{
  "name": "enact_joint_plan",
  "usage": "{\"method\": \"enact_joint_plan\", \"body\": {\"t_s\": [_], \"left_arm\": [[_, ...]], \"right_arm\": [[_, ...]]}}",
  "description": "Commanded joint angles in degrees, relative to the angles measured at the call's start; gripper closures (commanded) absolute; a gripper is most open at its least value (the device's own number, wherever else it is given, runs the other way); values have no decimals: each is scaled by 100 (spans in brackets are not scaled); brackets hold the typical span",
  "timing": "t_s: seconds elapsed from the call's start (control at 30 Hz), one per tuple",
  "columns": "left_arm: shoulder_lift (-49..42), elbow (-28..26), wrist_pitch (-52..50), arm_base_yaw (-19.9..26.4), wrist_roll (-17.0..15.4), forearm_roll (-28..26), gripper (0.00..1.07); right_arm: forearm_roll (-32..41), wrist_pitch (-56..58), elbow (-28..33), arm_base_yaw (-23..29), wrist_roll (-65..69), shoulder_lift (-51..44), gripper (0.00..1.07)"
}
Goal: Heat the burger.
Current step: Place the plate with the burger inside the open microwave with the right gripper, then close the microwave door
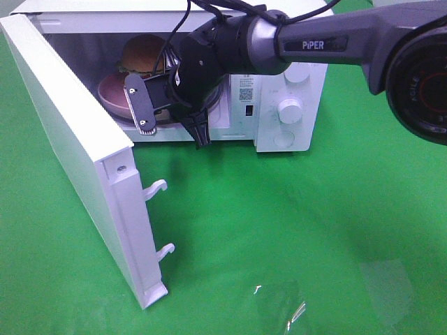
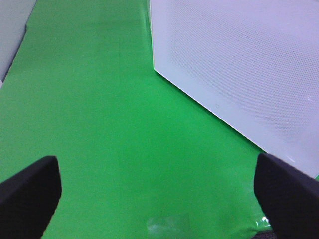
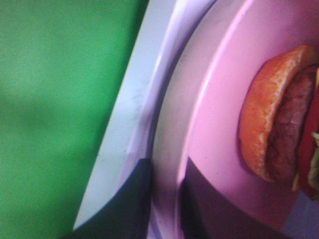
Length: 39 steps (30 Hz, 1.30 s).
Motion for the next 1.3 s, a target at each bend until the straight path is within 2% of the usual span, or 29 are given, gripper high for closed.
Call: {"method": "enact_joint_plan", "body": {"t_s": [0.03, 0.17, 0.57, 0.63, 0.73, 0.77, 0.87, 1.0, 1.3], "left_arm": [[-97, 11, -63, 0, -17, -29, 9], [-97, 11, -63, 0, -17, -29, 9], [-97, 11, -63, 0, -17, -29, 9], [-97, 11, -63, 0, -17, -29, 9], [-97, 11, -63, 0, -17, -29, 9], [-97, 11, -63, 0, -17, -29, 9], [-97, 11, -63, 0, -17, -29, 9], [-97, 11, -63, 0, -17, -29, 9], [-97, 11, -63, 0, -17, -29, 9]], "right_arm": [[-46, -97, -57, -11, 183, -57, 77], [-46, -120, -57, -11, 361, -57, 70], [-46, -52, -52, -11, 596, -74, 68], [-46, -92, 40, -11, 642, -155, 61], [-46, -132, 109, -11, 642, -218, 59], [-46, -327, 355, -11, 642, -355, 52], [-46, -390, 424, -11, 642, -390, 50], [-29, -498, 825, -11, 642, -550, 41], [-6, -917, 1530, -11, 647, -945, 32]]}}
